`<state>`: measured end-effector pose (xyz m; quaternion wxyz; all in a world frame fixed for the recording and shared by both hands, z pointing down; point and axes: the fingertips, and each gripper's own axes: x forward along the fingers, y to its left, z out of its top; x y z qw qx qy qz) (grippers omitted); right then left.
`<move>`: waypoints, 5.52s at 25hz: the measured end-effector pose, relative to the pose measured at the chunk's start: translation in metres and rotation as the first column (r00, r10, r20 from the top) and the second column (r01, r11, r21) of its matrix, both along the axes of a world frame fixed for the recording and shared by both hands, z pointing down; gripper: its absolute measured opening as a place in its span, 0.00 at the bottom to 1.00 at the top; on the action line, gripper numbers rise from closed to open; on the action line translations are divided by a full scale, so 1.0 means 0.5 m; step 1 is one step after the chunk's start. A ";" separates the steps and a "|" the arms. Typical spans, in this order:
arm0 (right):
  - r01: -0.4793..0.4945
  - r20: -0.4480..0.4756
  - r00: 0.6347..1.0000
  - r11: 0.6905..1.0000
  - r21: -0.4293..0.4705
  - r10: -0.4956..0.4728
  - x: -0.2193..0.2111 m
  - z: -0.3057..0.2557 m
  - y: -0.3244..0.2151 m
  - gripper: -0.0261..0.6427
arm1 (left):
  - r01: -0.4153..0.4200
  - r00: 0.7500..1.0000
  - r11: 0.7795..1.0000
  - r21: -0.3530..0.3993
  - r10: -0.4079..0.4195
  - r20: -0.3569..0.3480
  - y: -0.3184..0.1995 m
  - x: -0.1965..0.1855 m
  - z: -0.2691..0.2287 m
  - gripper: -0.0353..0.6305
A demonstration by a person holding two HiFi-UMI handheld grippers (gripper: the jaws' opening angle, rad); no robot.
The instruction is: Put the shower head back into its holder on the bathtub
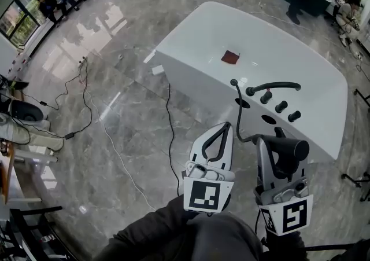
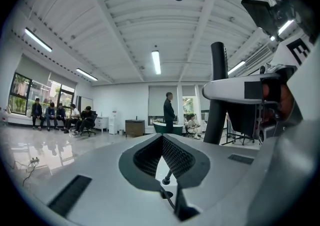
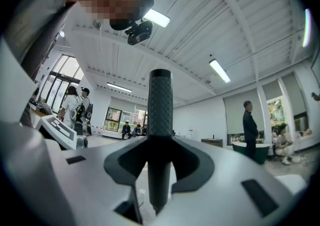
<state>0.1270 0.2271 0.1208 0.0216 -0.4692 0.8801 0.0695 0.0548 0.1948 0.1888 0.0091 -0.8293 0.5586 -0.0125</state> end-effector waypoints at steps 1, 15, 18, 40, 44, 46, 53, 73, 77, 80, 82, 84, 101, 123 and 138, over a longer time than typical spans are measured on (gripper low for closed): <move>-0.003 -0.003 1.000 1.000 0.000 0.003 -0.002 0.000 -0.006 0.24 | -0.003 1.000 1.000 -0.002 0.003 -0.003 -0.006 -0.002 0.003 0.06; -0.044 -0.032 0.999 0.999 0.002 0.044 -0.040 -0.010 -0.088 0.24 | -0.041 0.999 0.999 0.008 0.042 -0.031 -0.090 -0.041 -0.008 0.06; -0.063 -0.033 0.997 0.998 0.003 0.063 -0.049 -0.015 -0.106 0.24 | -0.052 0.998 0.999 0.003 0.053 -0.033 -0.101 -0.058 -0.007 0.06; -0.065 -0.021 0.998 0.998 0.007 0.066 -0.063 -0.024 -0.236 0.24 | -0.068 0.998 0.997 -0.040 0.067 -0.015 -0.253 -0.066 0.035 0.06; -0.053 -0.011 0.999 0.998 -0.017 0.053 -0.045 -0.010 -0.278 0.24 | -0.054 0.999 0.997 -0.057 0.054 0.001 -0.296 -0.053 0.047 0.06; -0.049 -0.002 0.999 0.999 -0.017 0.049 -0.036 -0.007 -0.298 0.24 | -0.050 0.999 0.997 -0.062 0.050 0.006 -0.314 -0.043 0.052 0.06; 0.010 0.014 1.000 1.000 -0.002 -0.010 -0.008 -0.031 -0.353 0.24 | -0.022 1.000 0.999 -0.050 0.023 0.022 -0.381 0.001 0.031 0.06; -0.015 -0.010 1.000 1.000 0.006 0.015 -0.063 -0.084 -0.524 0.24 | -0.111 0.994 0.994 0.005 0.111 -0.019 -0.568 -0.021 -0.005 0.06; -0.025 -0.026 0.999 1.000 0.013 0.025 -0.078 -0.092 -0.548 0.24 | -0.126 0.991 0.992 0.004 0.126 -0.041 -0.591 -0.029 0.001 0.06; -0.026 -0.033 0.999 1.000 0.017 0.026 -0.088 -0.107 -0.568 0.24 | -0.132 0.990 0.991 -0.002 0.132 -0.056 -0.609 -0.037 0.000 0.06; -0.025 -0.041 0.999 0.999 0.022 0.026 -0.097 -0.120 -0.582 0.24 | -0.136 0.989 0.991 -0.005 0.135 -0.061 -0.620 -0.046 -0.001 0.06; -0.021 -0.048 0.999 0.999 0.031 0.023 -0.106 -0.132 -0.595 0.24 | -0.135 0.989 0.991 -0.004 0.135 -0.065 -0.633 -0.055 0.000 0.06; 0.009 -0.075 0.997 0.993 0.118 0.000 -0.169 -0.223 -0.660 0.24 | -0.146 0.981 0.989 -0.003 0.145 -0.126 -0.720 -0.098 0.020 0.06; -0.092 -0.020 0.996 0.995 -0.044 0.091 -0.088 -0.099 -0.677 0.24 | -0.194 0.979 0.980 -0.047 0.190 -0.080 -0.712 -0.053 0.039 0.06; -0.083 -0.003 0.997 0.993 -0.079 0.083 -0.067 -0.068 -0.684 0.24 | -0.195 0.979 0.978 -0.071 0.190 -0.068 -0.700 -0.026 0.047 0.06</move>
